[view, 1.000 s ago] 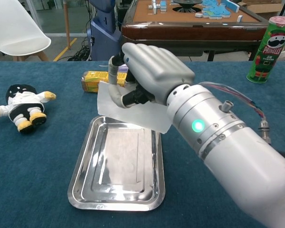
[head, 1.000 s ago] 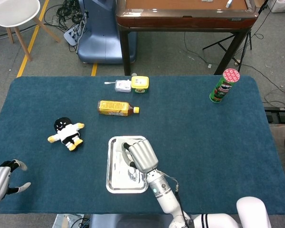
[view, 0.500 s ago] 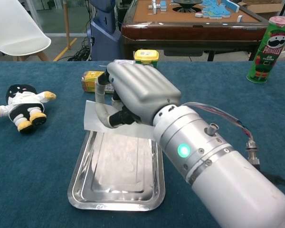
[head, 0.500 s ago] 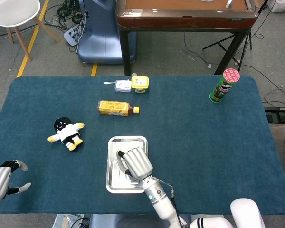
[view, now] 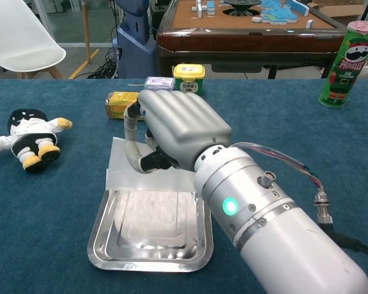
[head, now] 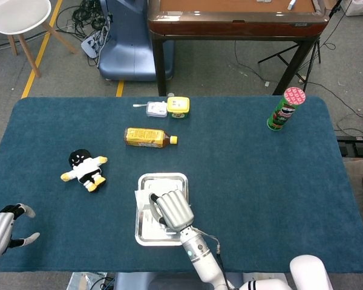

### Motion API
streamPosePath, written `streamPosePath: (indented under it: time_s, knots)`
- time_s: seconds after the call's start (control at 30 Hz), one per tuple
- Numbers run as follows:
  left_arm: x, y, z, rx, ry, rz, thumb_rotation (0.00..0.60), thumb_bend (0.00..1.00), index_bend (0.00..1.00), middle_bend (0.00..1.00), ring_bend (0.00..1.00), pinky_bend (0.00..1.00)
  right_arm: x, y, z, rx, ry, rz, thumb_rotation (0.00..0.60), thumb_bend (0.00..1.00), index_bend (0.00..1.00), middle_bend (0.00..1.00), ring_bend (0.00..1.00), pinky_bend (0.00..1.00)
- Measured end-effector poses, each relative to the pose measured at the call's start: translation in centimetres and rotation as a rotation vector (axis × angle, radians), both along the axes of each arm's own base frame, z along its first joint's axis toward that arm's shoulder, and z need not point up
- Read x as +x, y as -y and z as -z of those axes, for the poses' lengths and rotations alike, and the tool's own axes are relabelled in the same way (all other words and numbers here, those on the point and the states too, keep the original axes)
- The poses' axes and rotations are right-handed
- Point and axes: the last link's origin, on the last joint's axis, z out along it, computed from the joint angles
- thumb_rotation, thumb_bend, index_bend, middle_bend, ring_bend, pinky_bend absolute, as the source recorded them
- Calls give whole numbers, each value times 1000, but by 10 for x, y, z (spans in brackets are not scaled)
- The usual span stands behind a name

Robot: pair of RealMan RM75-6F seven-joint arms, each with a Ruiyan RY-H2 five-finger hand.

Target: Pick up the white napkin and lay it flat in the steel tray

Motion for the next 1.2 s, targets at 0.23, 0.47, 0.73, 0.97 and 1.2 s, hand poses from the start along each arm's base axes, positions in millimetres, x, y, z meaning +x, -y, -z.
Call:
streamPosePath:
  time_s: [0.23,0.47,0.73,0.97,1.2]
  knots:
    - [0,0,1,-5,0,-2,600,67,480,439,365,579,2,1,2,-9,12,31,600,555,617,1000,1000,1000]
    - [-1,0,-1,5,3,-3,600,66,480,439,365,579,3,-1,1,8,26,22,600,426,548,1000,1000,1000]
    - [-1,0,-2,7,1,-1,600,66,480,439,365,579,1,-4,-6,14,23,10,600,38,442,1000,1000,1000]
    - [-2,-1,-1,4,-1,-5,600,66,480,439,365,579,-1,-4,-17,19,23,2,600,0,421,1000,1000,1000]
    - [-1,0,0,0,-4,-4,600,66,481,439,365,579,-5,-3,-36,16,29,-21,600,0,421,1000,1000,1000]
